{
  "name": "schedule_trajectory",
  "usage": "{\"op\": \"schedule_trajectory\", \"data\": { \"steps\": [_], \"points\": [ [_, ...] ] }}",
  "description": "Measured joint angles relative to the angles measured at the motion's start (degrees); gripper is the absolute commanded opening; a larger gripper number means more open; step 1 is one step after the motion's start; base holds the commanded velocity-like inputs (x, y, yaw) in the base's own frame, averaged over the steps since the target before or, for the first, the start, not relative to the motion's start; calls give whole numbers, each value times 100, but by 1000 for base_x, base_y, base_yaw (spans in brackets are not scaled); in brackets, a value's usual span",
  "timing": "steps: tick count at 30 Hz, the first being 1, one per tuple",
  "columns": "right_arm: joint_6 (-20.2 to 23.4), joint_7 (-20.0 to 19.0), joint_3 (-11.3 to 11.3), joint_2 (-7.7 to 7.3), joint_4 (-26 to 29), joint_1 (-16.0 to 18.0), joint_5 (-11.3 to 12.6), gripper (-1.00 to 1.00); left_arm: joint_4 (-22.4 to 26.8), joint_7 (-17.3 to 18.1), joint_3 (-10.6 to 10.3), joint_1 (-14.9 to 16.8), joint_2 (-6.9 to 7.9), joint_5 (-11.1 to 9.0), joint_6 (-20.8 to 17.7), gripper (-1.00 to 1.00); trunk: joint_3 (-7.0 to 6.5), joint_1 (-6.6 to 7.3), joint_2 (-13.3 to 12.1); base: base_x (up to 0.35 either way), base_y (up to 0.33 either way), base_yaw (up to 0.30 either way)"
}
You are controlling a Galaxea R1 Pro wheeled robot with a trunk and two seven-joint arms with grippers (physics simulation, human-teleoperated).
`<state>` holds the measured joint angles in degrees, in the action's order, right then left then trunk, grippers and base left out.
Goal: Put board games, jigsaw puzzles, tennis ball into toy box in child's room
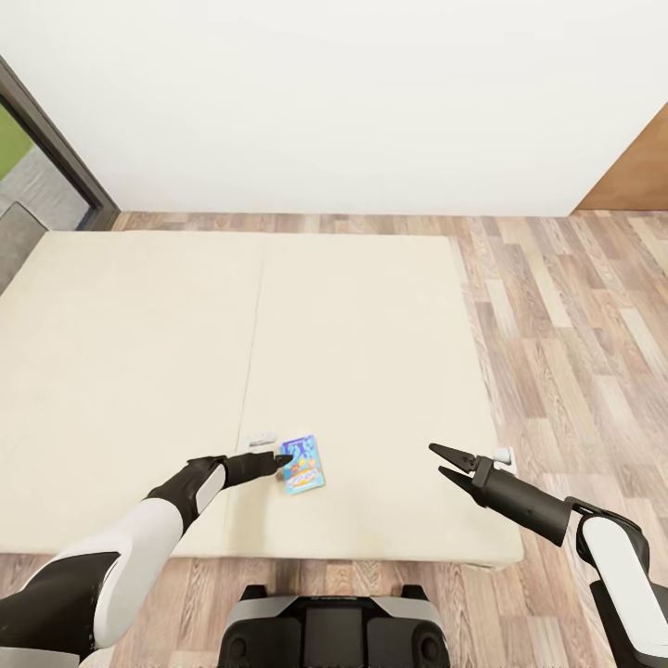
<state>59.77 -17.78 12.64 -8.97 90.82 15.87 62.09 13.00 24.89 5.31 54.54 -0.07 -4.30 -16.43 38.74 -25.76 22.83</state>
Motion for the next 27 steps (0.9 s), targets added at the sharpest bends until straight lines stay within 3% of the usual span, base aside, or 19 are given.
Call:
{"op": "schedule_trajectory", "data": {
  "steps": [22, 27],
  "points": [
    [0, 26, -119, 3, -2, 0, -9, 100, 464, -18, -3, 55, -46, -13, 123, 100, 208, 0, 0, 0, 0, 0],
    [-12, 40, -265, 13, -3, 0, -19, 100, 476, -19, -2, 56, -52, -16, 145, 100, 256, 0, 0, 0, 0, 0]
  ]
}}
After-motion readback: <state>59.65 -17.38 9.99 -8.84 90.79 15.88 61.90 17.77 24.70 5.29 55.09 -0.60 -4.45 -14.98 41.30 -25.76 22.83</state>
